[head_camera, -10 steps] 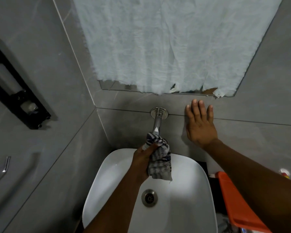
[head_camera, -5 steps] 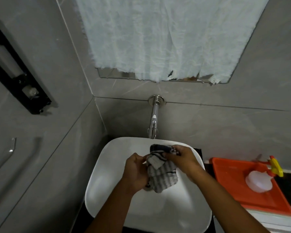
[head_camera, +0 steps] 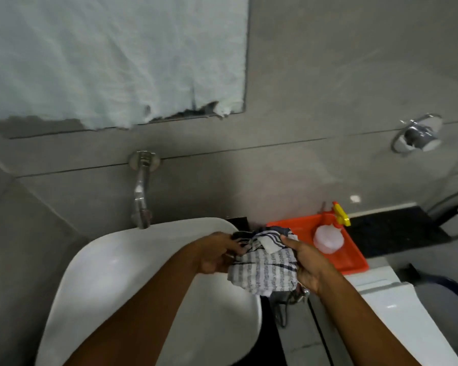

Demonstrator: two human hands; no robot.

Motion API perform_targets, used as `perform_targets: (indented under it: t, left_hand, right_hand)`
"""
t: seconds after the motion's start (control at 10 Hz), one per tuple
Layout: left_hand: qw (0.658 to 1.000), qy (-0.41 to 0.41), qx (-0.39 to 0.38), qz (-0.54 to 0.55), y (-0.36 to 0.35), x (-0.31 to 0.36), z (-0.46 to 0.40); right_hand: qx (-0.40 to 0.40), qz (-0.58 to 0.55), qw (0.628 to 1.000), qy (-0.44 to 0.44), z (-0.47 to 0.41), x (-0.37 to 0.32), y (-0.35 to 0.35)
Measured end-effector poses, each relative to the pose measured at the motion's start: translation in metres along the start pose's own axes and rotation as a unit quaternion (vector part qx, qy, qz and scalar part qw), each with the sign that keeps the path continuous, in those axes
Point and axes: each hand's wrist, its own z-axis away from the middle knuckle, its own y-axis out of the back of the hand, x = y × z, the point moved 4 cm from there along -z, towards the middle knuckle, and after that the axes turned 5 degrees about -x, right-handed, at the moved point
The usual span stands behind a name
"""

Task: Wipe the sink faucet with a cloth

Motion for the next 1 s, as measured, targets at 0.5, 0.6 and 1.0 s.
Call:
perform_targets:
  t: [0.5, 0.6, 1.0]
  left_hand:
    - [0.738, -0.105, 0.030, -0.666, -0.093, 0.040, -0.307]
    - [0.712, -0.058, 0.009, -0.700, -0.088, 0.014, -0.332]
    - [0.673, -0.075, 0.116, -0.727, -0.072, 0.050, -0.231]
  right_hand:
    - [0.138, -0.157, 0.977, -0.051, -0.139, 0.052, 0.136]
    - [0.134, -0.152, 0.977, -0.071, -0.153, 0.061, 0.143]
    - [0.188, 0.341, 0.921, 0.034, -0.115, -0.014, 0.099]
